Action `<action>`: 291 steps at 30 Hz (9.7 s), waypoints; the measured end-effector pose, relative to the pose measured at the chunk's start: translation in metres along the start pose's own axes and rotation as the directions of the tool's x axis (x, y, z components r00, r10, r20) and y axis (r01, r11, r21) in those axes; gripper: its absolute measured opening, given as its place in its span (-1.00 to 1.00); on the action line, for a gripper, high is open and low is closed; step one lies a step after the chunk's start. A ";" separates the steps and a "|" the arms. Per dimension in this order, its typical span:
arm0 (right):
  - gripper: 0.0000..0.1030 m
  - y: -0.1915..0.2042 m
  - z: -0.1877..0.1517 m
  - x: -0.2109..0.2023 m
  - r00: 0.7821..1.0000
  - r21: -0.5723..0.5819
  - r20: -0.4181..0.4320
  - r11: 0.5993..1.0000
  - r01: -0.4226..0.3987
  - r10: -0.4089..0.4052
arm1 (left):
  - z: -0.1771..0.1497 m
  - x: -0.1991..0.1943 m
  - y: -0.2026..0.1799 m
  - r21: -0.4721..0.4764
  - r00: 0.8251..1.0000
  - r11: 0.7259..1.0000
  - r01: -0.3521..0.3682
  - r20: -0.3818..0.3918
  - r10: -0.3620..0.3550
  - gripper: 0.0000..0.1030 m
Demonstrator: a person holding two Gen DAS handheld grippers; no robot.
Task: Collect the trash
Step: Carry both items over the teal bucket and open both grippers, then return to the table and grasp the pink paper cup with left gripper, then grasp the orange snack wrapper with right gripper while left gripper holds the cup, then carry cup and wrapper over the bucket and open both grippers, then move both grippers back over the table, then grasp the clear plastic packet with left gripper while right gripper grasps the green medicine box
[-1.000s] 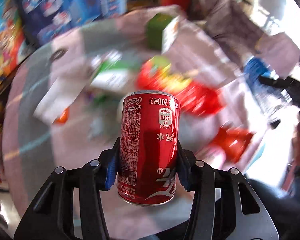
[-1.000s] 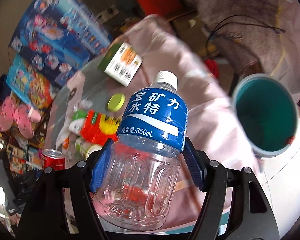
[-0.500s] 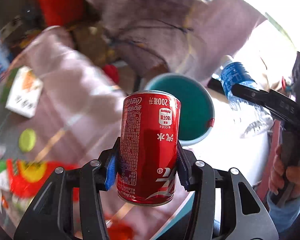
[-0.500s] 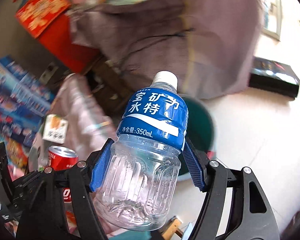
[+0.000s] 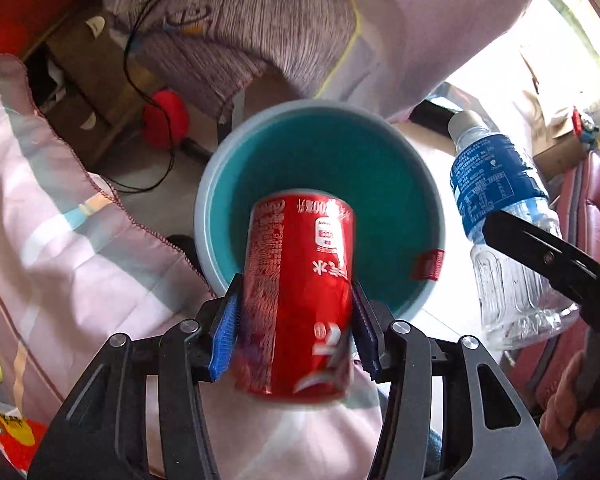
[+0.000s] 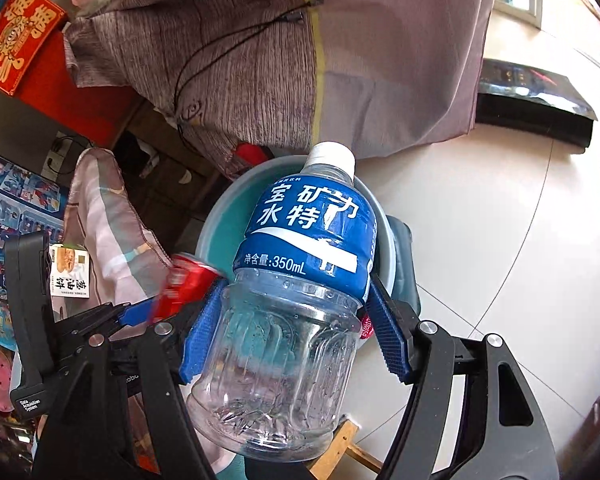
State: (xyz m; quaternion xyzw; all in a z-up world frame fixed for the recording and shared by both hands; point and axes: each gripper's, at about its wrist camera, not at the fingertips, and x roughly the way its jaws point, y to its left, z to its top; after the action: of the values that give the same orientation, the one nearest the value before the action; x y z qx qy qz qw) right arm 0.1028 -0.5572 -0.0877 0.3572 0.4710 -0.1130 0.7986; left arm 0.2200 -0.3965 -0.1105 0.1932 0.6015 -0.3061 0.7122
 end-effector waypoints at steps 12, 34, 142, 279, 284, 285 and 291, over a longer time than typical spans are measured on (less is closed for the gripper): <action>0.29 0.009 0.004 0.027 0.999 -0.025 -0.042 0.999 0.024 -0.025 | -0.012 -0.021 0.020 -0.033 0.999 0.999 -0.026 0.047 0.027 0.64; 0.69 0.043 -0.019 0.004 0.994 -0.081 -0.020 0.991 0.110 -0.112 | -0.058 -0.082 0.041 -0.047 0.989 0.999 -0.012 0.144 0.019 0.79; -0.52 0.236 -0.158 -0.034 0.989 -0.487 -0.066 0.861 -0.149 0.134 | -0.314 -0.192 0.191 -0.339 0.917 0.941 -0.010 0.372 0.144 0.30; 0.68 0.442 -0.206 0.076 0.971 -0.838 -0.159 0.544 -0.037 -0.178 | -0.389 -0.125 0.360 -0.604 0.931 0.797 -0.024 0.276 0.237 0.23; 0.68 0.494 -0.237 0.102 0.961 -0.915 -0.198 0.389 -0.110 -0.193 | -0.402 -0.135 0.369 -0.617 0.929 0.786 0.031 0.309 0.206 0.23; 0.68 0.503 -0.243 0.108 0.957 -0.923 -0.212 0.362 -0.130 -0.199 | -0.404 -0.136 0.370 -0.619 0.928 0.784 0.040 0.314 0.200 0.23; 0.68 0.534 -0.269 0.145 0.929 -0.950 -0.259 0.242 -0.196 -0.266 | -0.416 -0.142 0.370 -0.619 0.921 0.780 0.092 0.350 0.170 0.24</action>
State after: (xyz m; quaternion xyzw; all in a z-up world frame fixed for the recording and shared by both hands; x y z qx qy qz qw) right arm 0.2755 0.0317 -0.0412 -0.2076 0.5879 0.2522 0.7400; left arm 0.1470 0.1729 -0.0902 -0.1052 0.5116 -0.1062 0.8461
